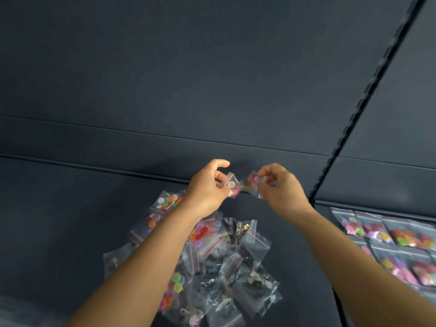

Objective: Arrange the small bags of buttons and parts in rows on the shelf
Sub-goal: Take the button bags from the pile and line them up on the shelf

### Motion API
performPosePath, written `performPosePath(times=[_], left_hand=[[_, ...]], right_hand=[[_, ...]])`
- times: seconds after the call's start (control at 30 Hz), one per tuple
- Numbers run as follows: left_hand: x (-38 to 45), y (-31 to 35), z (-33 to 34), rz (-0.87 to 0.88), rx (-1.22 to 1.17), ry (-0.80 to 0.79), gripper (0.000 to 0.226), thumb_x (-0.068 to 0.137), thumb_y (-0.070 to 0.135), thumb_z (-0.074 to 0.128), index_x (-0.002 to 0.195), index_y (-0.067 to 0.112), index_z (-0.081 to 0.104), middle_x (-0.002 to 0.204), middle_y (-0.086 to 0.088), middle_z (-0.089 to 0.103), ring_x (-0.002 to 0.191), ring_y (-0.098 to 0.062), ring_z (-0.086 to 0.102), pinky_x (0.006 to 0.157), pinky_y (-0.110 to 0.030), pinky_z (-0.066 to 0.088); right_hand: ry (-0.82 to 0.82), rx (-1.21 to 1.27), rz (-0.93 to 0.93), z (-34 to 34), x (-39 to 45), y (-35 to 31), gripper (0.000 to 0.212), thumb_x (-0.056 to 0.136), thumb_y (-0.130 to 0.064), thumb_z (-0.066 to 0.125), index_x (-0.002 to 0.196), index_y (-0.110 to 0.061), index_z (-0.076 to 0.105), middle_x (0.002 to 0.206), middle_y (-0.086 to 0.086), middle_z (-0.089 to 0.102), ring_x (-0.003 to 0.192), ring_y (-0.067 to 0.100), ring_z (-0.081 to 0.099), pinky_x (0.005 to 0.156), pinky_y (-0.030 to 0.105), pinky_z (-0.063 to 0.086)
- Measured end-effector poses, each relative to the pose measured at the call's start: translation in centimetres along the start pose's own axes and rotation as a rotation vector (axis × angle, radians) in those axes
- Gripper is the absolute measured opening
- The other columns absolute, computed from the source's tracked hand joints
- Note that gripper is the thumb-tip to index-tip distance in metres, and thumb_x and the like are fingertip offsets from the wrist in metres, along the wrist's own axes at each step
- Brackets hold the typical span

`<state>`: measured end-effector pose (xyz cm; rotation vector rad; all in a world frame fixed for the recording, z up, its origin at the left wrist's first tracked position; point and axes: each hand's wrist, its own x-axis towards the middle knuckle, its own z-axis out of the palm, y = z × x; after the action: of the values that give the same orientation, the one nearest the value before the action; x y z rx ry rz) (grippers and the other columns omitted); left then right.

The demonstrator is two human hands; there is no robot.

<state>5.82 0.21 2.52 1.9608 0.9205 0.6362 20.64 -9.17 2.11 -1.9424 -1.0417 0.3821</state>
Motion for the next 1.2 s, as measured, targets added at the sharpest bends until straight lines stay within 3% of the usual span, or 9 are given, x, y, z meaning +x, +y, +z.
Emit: performPosePath(times=[0.13,0.3,0.4,0.5,0.57,0.63,0.77,1.1,1.2], left_hand=[[-0.3,2.6,3.4,0.016,-0.007,-0.034,0.032,0.081,0.003,0.067,0.108,0.018,0.059,0.088,0.006,0.062,0.072,-0.005,0.056,0.064,-0.013,0.046],[-1.6,6.6,8.7,0.077,-0.013,-0.073,0.015,0.084,0.009,0.065,0.078,0.023,0.066,0.081,0.005,0.069,0.071,-0.007,0.061,0.070,-0.019,0.050],[-2.6,9.0,12.3,0.088,-0.031,-0.065,0.013,0.088,0.011,0.062,0.083,0.022,0.066,0.083,0.004,0.069,0.073,-0.007,0.061,0.070,-0.020,0.051],[-3.9,11.7,16.1,0.096,-0.056,-0.113,0.013,0.092,0.013,0.057,0.088,0.021,0.066,0.076,0.008,0.070,0.071,-0.005,0.063,0.069,-0.020,0.052],[-4.8,13.6,18.7,0.116,-0.074,-0.161,0.013,0.093,0.015,0.056,0.085,0.019,0.066,0.069,0.009,0.070,0.070,-0.011,0.065,0.073,-0.031,0.056],[-5.6,15.6,21.2,0.150,-0.065,-0.189,0.014,0.094,0.017,0.054,0.083,0.018,0.064,0.066,0.010,0.067,0.067,-0.015,0.062,0.071,-0.036,0.056],[-6.6,18.9,26.0,0.199,-0.014,-0.228,0.010,0.093,0.016,0.055,0.086,0.015,0.061,0.066,0.009,0.065,0.062,-0.007,0.058,0.065,-0.030,0.050],[-7.1,22.6,33.7,0.173,-0.005,-0.075,0.015,0.091,0.014,0.055,0.077,0.022,0.055,0.065,0.009,0.065,0.049,0.001,0.052,0.051,-0.016,0.041],[-7.2,23.0,34.9,0.166,0.007,-0.106,0.012,0.091,0.014,0.053,0.081,0.019,0.056,0.069,0.008,0.069,0.062,-0.015,0.063,0.060,-0.033,0.053]], right_hand=[[0.030,0.048,0.056,-4.4,-1.7,1.7,0.019,0.088,-0.009,0.056,0.100,-0.024,0.058,0.074,-0.009,0.055,0.068,0.015,0.054,0.055,0.023,0.044],[0.056,0.084,0.077,-11.0,-4.1,4.8,0.027,0.089,-0.007,0.052,0.082,-0.027,0.069,0.064,-0.009,0.065,0.052,0.012,0.049,0.049,0.022,0.041],[0.034,0.081,0.063,-15.1,-5.5,6.6,0.030,0.091,-0.003,0.051,0.087,-0.026,0.069,0.070,-0.009,0.065,0.038,0.000,0.043,0.041,0.013,0.037],[0.009,0.085,0.038,-19.1,-6.6,8.5,0.027,0.092,-0.003,0.052,0.100,-0.024,0.067,0.086,-0.011,0.066,0.052,-0.009,0.054,0.049,0.005,0.038],[0.023,0.090,0.042,-21.5,-7.0,10.0,0.022,0.091,-0.006,0.056,0.097,-0.024,0.068,0.085,-0.012,0.067,0.068,-0.002,0.060,0.060,0.009,0.042],[0.022,0.079,0.036,-23.9,-7.5,11.4,0.021,0.089,-0.008,0.058,0.084,-0.027,0.067,0.077,-0.011,0.067,0.059,0.003,0.056,0.057,0.012,0.043],[-0.054,0.066,0.015,-28.2,-8.7,13.4,0.021,0.088,-0.008,0.058,0.082,-0.024,0.071,0.077,0.006,0.070,0.057,0.012,0.051,0.058,0.024,0.045],[0.012,0.200,0.204,-34.5,-9.3,19.0,0.010,0.083,-0.023,0.070,0.079,-0.014,0.069,0.070,0.005,0.065,0.063,0.016,0.051,0.065,0.033,0.046],[0.012,0.278,0.247,-34.8,-9.4,20.3,0.011,0.086,-0.015,0.066,0.077,-0.010,0.067,0.076,0.011,0.070,0.071,0.028,0.064,0.077,0.036,0.056]])
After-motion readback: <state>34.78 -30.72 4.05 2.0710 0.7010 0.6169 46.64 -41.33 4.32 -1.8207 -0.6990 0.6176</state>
